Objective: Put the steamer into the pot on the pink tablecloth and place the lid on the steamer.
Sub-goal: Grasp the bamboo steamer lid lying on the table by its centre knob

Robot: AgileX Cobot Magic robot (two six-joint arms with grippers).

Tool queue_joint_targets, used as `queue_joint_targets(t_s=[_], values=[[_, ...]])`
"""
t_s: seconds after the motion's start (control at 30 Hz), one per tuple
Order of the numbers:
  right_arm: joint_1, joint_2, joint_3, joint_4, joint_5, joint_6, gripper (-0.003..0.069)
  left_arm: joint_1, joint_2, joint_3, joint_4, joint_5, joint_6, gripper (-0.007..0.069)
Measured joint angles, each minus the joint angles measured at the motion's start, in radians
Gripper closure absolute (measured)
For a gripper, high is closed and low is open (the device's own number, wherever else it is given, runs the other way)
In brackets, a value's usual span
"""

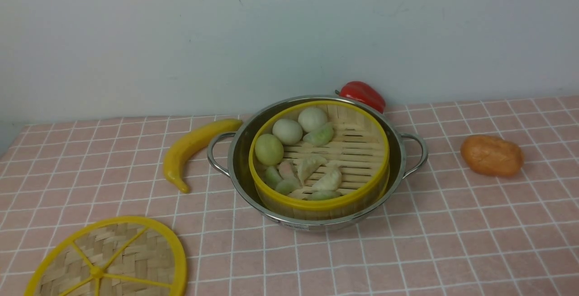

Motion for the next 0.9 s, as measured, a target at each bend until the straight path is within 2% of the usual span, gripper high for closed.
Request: queue_joint_targets(t_s=[0.1, 0.2, 0.3, 0.47, 0.57, 0.67, 0.7, 0.9], values=[[0.000, 0.000, 0.000, 0.000, 0.000, 0.000, 0.0416, 0.000, -0.001, -0.065, 0.053, 0.047, 0.039, 0.0382], [0.000, 0.000, 0.000, 0.000, 0.000, 0.000, 0.0416, 0.000, 0.021, -0.165, 0.118, 0.157, 0.096, 0.0382], [0.000, 0.000, 0.000, 0.000, 0.000, 0.001, 0.0416, 0.000, 0.140, -0.341, 0.254, 0.432, 0.152, 0.0382], [0.000, 0.000, 0.000, 0.000, 0.000, 0.001, 0.0416, 0.000, 0.406, -0.553, 0.452, 0.913, 0.153, 0.0382], [0.000, 0.000, 0.000, 0.000, 0.000, 0.003, 0.0416, 0.000, 0.577, -0.623, 0.525, 1.091, 0.146, 0.0382], [0.000, 0.000, 0.000, 0.000, 0.000, 0.003, 0.0416, 0.000, 0.719, -0.655, 0.567, 1.137, 0.146, 0.0382], [0.000, 0.000, 0.000, 0.000, 0.000, 0.003, 0.0416, 0.000, 0.825, -0.680, 0.590, 1.127, 0.152, 0.0382], [0.000, 0.000, 0.000, 0.000, 0.000, 0.003, 0.0416, 0.000, 1.110, -0.748, 0.610, 1.021, 0.168, 0.0382]])
